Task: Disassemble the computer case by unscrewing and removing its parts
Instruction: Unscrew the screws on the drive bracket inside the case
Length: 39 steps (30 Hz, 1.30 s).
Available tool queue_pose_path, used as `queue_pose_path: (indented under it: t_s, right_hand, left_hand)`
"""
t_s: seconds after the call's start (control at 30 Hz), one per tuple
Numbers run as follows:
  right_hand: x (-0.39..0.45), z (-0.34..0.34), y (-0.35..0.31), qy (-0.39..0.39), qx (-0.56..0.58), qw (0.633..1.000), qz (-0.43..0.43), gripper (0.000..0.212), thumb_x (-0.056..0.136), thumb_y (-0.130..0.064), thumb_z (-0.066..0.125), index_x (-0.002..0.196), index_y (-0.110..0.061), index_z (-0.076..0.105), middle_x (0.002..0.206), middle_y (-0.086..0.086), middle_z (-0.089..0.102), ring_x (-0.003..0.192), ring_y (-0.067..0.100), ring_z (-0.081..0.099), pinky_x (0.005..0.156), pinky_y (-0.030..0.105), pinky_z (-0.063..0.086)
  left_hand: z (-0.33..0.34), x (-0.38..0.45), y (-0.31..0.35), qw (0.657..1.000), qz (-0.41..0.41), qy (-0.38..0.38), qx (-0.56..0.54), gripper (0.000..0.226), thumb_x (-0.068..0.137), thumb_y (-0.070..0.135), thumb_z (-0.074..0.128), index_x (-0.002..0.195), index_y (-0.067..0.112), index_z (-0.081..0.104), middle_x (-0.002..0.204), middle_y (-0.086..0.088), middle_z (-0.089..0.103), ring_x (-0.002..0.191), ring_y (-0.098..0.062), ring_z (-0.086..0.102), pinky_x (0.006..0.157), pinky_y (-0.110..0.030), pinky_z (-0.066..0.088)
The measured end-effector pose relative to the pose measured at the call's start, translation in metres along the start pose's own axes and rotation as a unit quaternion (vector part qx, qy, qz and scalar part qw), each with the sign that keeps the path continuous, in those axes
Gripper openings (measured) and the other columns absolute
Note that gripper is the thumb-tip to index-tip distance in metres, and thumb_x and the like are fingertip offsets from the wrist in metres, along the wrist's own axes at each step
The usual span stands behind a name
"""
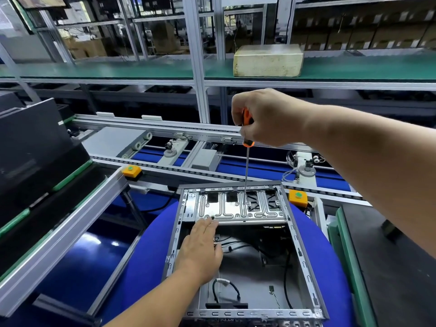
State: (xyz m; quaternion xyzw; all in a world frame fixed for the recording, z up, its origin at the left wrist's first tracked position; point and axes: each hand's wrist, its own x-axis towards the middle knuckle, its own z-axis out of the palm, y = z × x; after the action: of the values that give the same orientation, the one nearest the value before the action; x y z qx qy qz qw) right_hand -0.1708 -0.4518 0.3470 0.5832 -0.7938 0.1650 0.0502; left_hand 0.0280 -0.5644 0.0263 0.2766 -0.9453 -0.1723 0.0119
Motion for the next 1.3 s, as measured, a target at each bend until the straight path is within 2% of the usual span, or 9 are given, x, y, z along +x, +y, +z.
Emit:
queue_pose_path:
  t_s: [0.23,0.37,0.57,0.7,0.8,0.93,1.0,1.13,1.3]
  right_hand:
    - [-0.022,-0.013,0.007,0.062,0.111,0.991,0.037,0.014,0.086,-0.018,0.073,0.091,-0.028,0.064,0.080,-0.010,0.061,0.064,0.001,0.052,0.054,0.010,0.039]
    - [-0.031,-0.014,0.011,0.085,0.192,0.976,0.050,0.014,0.085,-0.016,0.077,0.089,-0.024,0.067,0.076,-0.007,0.063,0.057,-0.001,0.052,0.052,0.011,0.041]
    - [-0.035,-0.016,0.012,0.091,0.232,0.967,0.060,0.014,0.084,-0.017,0.080,0.090,-0.023,0.068,0.074,-0.007,0.067,0.059,0.000,0.057,0.054,0.014,0.047]
    - [-0.035,-0.020,0.011,0.092,0.238,0.965,0.065,0.015,0.085,-0.015,0.079,0.091,-0.023,0.068,0.083,0.004,0.070,0.068,0.013,0.062,0.061,0.030,0.055]
    - [-0.035,-0.024,0.013,0.104,0.238,0.963,0.068,0.014,0.084,-0.013,0.078,0.090,-0.022,0.068,0.079,0.004,0.067,0.064,0.015,0.058,0.056,0.032,0.052]
    - [-0.032,-0.025,0.019,0.117,0.203,0.970,0.066,0.015,0.082,-0.010,0.075,0.087,-0.022,0.066,0.075,-0.004,0.063,0.055,0.003,0.052,0.049,0.020,0.046]
    - [-0.033,-0.020,0.020,0.108,0.145,0.982,0.054,0.017,0.082,-0.009,0.072,0.086,-0.022,0.065,0.074,-0.007,0.061,0.055,-0.001,0.052,0.049,0.012,0.041]
    - [-0.034,-0.003,0.019,0.067,0.064,0.995,0.044,0.017,0.083,-0.013,0.069,0.089,-0.027,0.060,0.081,-0.009,0.060,0.069,0.005,0.055,0.055,0.022,0.042]
    - [-0.029,0.011,0.016,0.048,0.045,0.997,0.032,0.016,0.083,-0.013,0.066,0.089,-0.026,0.059,0.078,-0.012,0.056,0.070,0.005,0.051,0.056,0.021,0.036]
  left_hand:
    - [-0.012,0.003,-0.001,0.964,-0.042,0.114,-0.238,0.073,0.097,0.057,0.061,0.160,0.034,0.033,0.156,0.016,0.044,0.144,-0.009,0.040,0.120,-0.038,0.037]
    - [-0.026,0.013,0.003,0.935,-0.077,0.113,-0.327,0.070,0.092,0.050,0.075,0.153,0.036,0.044,0.125,0.019,0.060,0.107,0.003,0.060,0.093,-0.022,0.050]
    - [-0.042,0.024,0.017,0.947,-0.068,0.121,-0.290,0.003,0.101,0.036,0.067,0.101,0.038,0.069,0.086,0.017,0.069,0.083,-0.003,0.065,0.067,-0.015,0.046]
    - [-0.042,0.027,0.020,0.930,-0.097,0.074,-0.347,0.017,0.105,0.021,0.060,0.096,0.030,0.072,0.073,0.010,0.073,0.061,0.000,0.065,0.054,-0.014,0.048]
    - [-0.034,0.024,0.024,0.871,-0.181,0.009,-0.457,0.021,0.109,0.018,0.052,0.109,0.021,0.074,0.068,0.002,0.072,0.047,-0.005,0.052,0.050,-0.022,0.044]
    - [-0.029,0.023,0.032,0.706,-0.295,-0.022,-0.643,0.030,0.112,0.012,0.041,0.113,0.012,0.072,0.062,0.000,0.058,0.047,-0.007,0.039,0.042,-0.021,0.026]
    - [-0.035,0.025,0.036,0.739,-0.280,-0.015,-0.613,0.029,0.109,0.012,0.044,0.112,0.014,0.073,0.064,0.002,0.057,0.049,-0.008,0.038,0.043,-0.023,0.029]
    - [-0.062,0.038,0.061,0.898,-0.111,0.029,-0.425,0.012,0.104,0.031,0.061,0.111,0.029,0.071,0.088,0.004,0.068,0.067,-0.008,0.054,0.056,-0.018,0.049]
    - [-0.099,0.061,0.104,0.963,0.052,0.042,-0.261,0.027,0.102,0.042,0.065,0.126,0.030,0.067,0.076,0.017,0.053,0.068,-0.004,0.052,0.068,-0.031,0.044]
